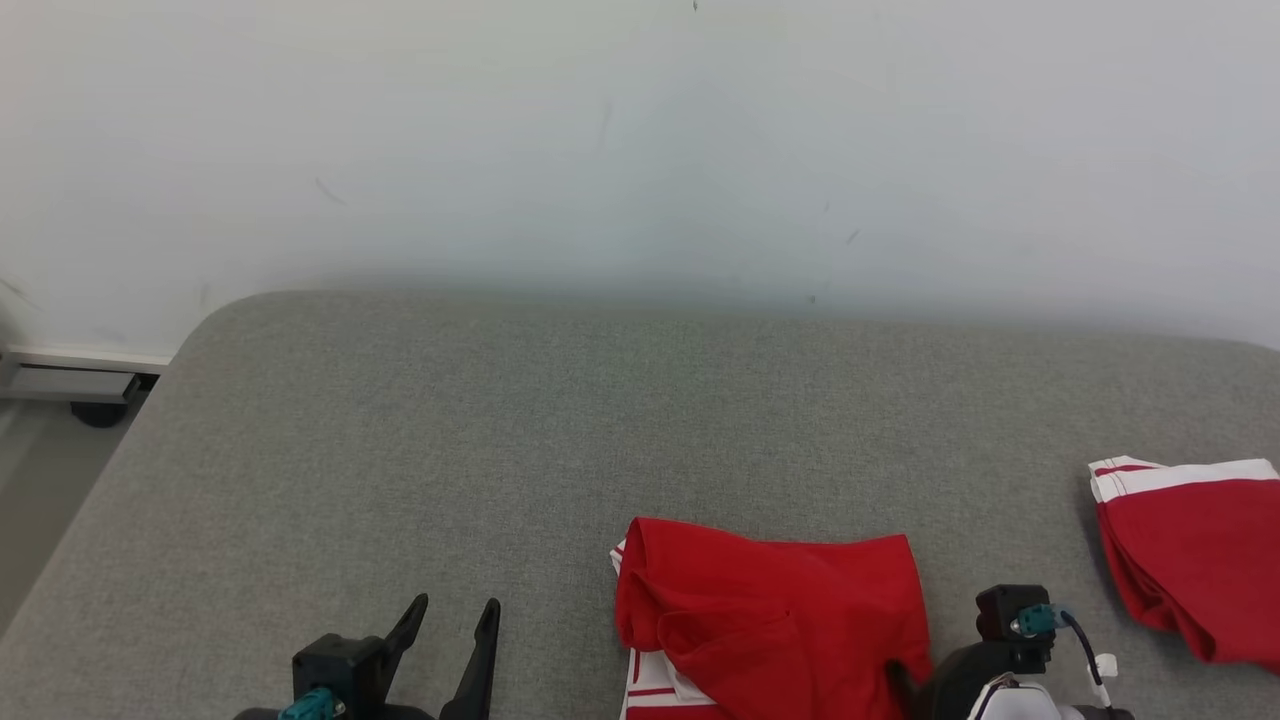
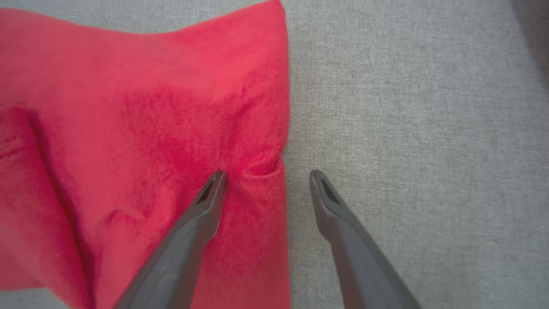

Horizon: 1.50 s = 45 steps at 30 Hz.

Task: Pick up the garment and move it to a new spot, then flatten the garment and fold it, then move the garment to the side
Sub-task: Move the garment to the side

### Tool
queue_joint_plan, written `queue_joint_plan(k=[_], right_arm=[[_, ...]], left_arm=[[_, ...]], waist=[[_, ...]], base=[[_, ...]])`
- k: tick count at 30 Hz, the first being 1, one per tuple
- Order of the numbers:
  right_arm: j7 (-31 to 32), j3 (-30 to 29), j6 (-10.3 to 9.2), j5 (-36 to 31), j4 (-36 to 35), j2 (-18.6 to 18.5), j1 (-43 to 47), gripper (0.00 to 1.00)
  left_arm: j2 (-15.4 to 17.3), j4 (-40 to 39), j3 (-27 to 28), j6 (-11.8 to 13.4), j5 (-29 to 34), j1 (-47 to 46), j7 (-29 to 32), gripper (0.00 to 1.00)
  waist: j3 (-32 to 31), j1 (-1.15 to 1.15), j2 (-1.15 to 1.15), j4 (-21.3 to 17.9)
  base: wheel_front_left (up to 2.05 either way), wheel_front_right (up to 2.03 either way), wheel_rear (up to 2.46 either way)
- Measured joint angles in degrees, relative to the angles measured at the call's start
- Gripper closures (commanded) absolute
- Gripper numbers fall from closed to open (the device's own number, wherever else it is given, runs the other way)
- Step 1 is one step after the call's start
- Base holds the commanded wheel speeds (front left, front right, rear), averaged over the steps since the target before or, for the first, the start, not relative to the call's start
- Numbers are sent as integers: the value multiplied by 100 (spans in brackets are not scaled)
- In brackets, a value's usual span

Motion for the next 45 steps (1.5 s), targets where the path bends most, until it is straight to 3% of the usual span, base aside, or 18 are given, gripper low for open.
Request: queue_joint_plan(k=[14, 15, 16, 17, 18, 20, 28, 36, 45], right_arm=[[458, -445, 0, -89, 29, 93, -186, 0], [510, -439, 0, -114, 59, 97, -183, 5], [554, -447, 0, -152, 69, 103, -182, 24], [592, -457, -1, -164, 74, 111, -185, 61], [646, -454, -1, -192, 75, 112, -193, 87], [704, -463, 0, -218, 71, 126, -219, 100], [797, -565, 0, -455, -149, 87, -332, 100], [912, -864, 0, -977, -768, -346, -450, 100], [1321, -1658, 0, -1347, -1415, -627, -81, 100]], left_arm=[[-25, -2, -65, -51, 2, -165, 82, 0], [-24, 1, -66, -52, 9, -165, 83, 0], [-23, 2, -64, -51, 9, -165, 83, 0], [-22, 2, -59, -51, 9, -165, 83, 0], [-18, 3, -48, -49, 9, -165, 83, 0], [-1, 5, -35, -49, 9, -164, 82, 0], [-9, 101, -10, -46, 5, -156, 80, 0], [-121, 181, -51, -46, -21, -118, 65, 0], [-142, 237, -58, -40, -36, 59, -7, 0]], waist=[[130, 0, 0, 121], [138, 0, 0, 144], [146, 0, 0, 167], [154, 0, 0, 189], [161, 0, 0, 205], [171, 0, 0, 224], [91, 0, 0, 199], [-131, 0, 0, 167], [-380, 0, 0, 200]], base=[[0, 0, 0], [0, 0, 0], [0, 0, 0], [0, 0, 0], [0, 0, 0], [0, 0, 0], [0, 0, 0], [0, 0, 0], [0, 0, 0]])
